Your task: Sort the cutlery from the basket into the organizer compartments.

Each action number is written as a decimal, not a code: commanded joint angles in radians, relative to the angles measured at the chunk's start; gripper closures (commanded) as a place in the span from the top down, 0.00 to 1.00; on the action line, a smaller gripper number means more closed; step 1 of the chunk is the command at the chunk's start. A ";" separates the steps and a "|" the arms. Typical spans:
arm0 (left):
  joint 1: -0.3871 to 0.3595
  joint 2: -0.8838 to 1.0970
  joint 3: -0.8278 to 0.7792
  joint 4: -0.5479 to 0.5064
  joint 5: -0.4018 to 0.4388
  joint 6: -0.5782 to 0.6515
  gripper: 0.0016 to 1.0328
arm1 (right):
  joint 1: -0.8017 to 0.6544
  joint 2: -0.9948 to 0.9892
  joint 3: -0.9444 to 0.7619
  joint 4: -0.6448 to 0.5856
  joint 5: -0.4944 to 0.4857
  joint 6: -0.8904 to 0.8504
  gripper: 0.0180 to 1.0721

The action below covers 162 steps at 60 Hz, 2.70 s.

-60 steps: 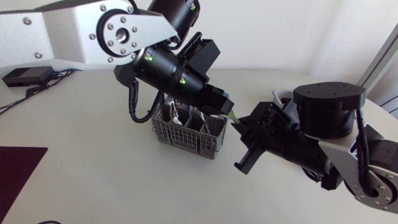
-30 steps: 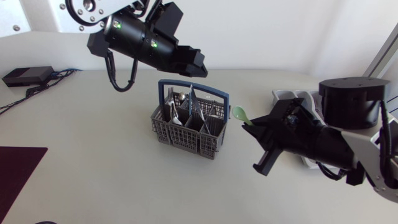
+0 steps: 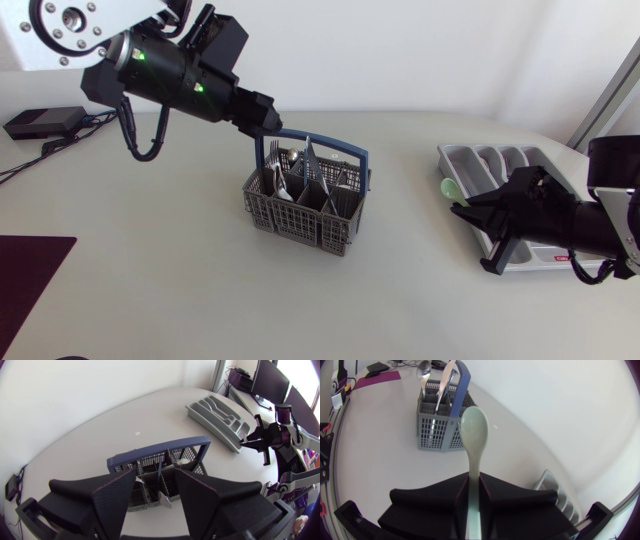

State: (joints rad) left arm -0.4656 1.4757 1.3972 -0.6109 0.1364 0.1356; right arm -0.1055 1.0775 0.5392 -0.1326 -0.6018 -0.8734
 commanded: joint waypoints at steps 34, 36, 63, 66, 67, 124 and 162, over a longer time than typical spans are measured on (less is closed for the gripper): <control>0.024 -0.075 -0.093 -0.036 -0.034 0.038 0.53 | -0.513 0.567 0.363 -0.354 -0.122 -0.777 0.06; 0.025 -0.077 -0.096 -0.038 -0.040 0.039 0.53 | -0.531 0.593 0.387 -0.375 -0.122 -0.811 0.06; 0.002 -0.107 -0.113 -0.076 -0.083 0.032 0.53 | -0.706 0.861 0.591 -0.475 0.007 -1.178 0.06; -0.001 -0.110 -0.118 -0.076 -0.084 0.032 0.53 | -0.709 0.883 0.610 -0.473 0.020 -1.190 0.06; -0.001 -0.110 -0.118 -0.076 -0.084 0.032 0.53 | -0.709 0.889 0.616 -0.473 0.028 -1.191 0.06; -0.074 -0.094 -0.182 -0.061 -0.135 0.024 0.53 | -0.723 0.670 0.568 -0.473 -0.050 -1.029 0.83; -0.159 0.147 0.192 -0.375 -0.221 -0.152 0.53 | -0.619 0.312 0.197 -0.455 -0.150 -0.880 0.83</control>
State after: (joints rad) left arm -0.6178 1.5803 1.5593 -0.9684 -0.0669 0.0177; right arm -0.7414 1.4300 0.7761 -0.5983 -0.7376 -1.7985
